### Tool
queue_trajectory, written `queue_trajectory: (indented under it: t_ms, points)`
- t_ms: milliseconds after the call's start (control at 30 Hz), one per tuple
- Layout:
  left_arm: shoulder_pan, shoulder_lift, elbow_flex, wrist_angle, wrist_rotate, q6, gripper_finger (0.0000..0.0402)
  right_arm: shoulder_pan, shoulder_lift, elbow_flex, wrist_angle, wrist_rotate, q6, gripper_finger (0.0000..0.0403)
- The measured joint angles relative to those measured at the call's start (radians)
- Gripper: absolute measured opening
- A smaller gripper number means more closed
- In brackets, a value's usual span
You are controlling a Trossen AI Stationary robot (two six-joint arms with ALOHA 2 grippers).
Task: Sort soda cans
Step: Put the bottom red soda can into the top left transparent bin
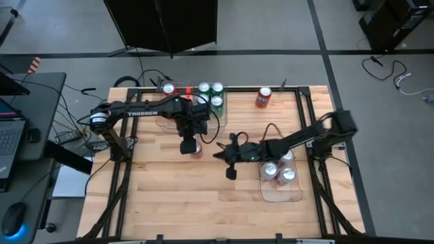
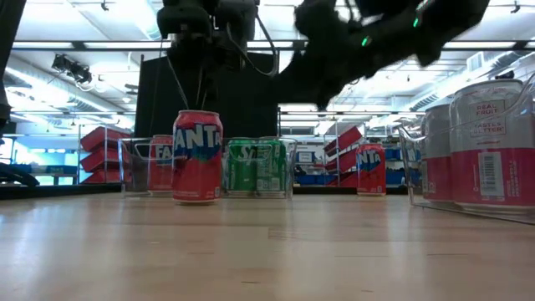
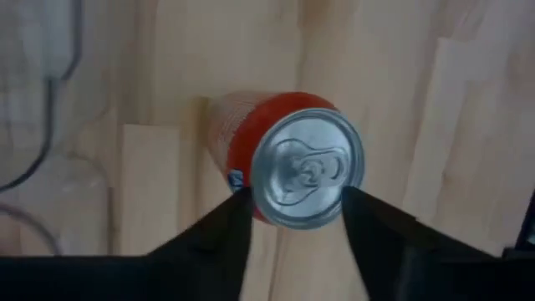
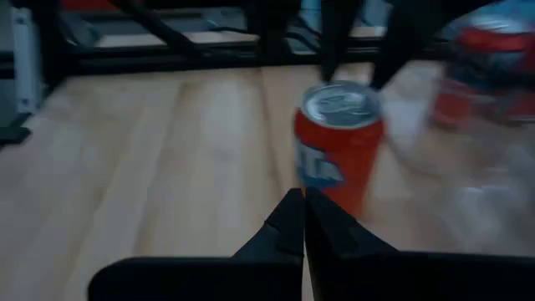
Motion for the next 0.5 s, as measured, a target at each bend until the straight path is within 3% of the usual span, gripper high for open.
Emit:
queue_trajectory:
  t_ms: [133, 300, 400, 500]
  points:
    - [-0.018, 0.0, 0.0, 0.001, 0.003, 0.024, 0.0108, -0.001, 0.138, 0.008, 0.176, -0.031, -0.003, 0.0]
    - [-0.036, 0.0, 0.0, 0.001, 0.006, 0.042, 0.0021, -0.004, 0.244, 0.07, 0.252, -0.032, 0.003, 0.0]
    - [-0.039, -0.001, 0.0, -0.018, -0.012, 0.045, 0.0006, -0.013, 0.282, 0.115, 0.25, -0.036, 0.001, 0.0]
    - [-0.039, -0.001, 0.0, -0.033, -0.039, 0.05, 0.0021, -0.027, 0.304, 0.149, 0.249, -0.053, 0.0, 0.0]
